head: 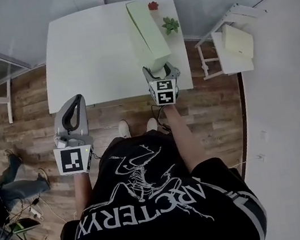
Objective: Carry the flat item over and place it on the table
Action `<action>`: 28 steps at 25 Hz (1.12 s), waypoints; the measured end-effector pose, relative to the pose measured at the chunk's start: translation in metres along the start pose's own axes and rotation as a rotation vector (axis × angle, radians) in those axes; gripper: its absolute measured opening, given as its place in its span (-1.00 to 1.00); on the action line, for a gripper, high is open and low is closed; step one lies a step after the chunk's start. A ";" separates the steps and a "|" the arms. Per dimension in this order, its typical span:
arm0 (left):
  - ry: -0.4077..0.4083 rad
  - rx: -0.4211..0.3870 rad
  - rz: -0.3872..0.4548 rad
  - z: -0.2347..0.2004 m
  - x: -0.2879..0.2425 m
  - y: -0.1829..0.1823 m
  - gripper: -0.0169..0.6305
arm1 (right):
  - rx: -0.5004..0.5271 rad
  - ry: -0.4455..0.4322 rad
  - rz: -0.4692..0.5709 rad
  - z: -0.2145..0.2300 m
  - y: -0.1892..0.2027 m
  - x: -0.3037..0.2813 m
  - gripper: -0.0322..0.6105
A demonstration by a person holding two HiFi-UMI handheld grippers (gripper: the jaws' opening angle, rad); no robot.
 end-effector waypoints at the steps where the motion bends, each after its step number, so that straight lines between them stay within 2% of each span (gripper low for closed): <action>1: 0.004 0.002 0.003 0.000 -0.001 0.000 -0.91 | -0.006 -0.014 -0.009 0.000 0.003 0.009 0.09; 5: 0.011 -0.012 0.031 0.000 -0.007 0.003 -0.91 | -0.031 -0.063 -0.030 0.005 0.014 0.059 0.09; 9: 0.047 -0.011 0.089 0.001 -0.017 -0.001 -0.91 | -0.050 -0.046 -0.001 0.017 0.003 0.114 0.08; 10: 0.052 -0.010 0.095 0.002 -0.018 -0.002 -0.92 | -0.052 -0.036 0.022 0.020 -0.006 0.128 0.00; 13: 0.072 -0.002 0.101 0.006 -0.024 -0.003 -0.92 | -0.042 -0.012 0.135 0.027 -0.040 0.172 -0.63; 14: 0.080 0.003 0.097 0.008 -0.027 -0.004 -0.91 | -0.030 -0.011 0.176 0.027 -0.054 0.185 -0.70; 20: 0.119 -0.001 0.118 0.024 -0.034 -0.012 -0.91 | 0.053 -0.032 0.365 0.012 -0.121 0.230 -0.84; 22: 0.128 -0.002 0.106 0.028 -0.035 -0.015 -0.91 | 0.097 -0.048 0.381 0.004 -0.134 0.231 -0.86; 28: 0.158 -0.033 0.153 0.031 -0.034 -0.030 -0.92 | 0.158 -0.114 0.395 -0.013 -0.153 0.228 -0.86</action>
Point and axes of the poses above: the fingertips, and each gripper's own axes: x backward along the fingers, z to its right, y out of its underside, the point moved 4 cm from there along x, backward along the fingers, and after that the axes turned 6 degrees about -z, right-handed, at the moved point
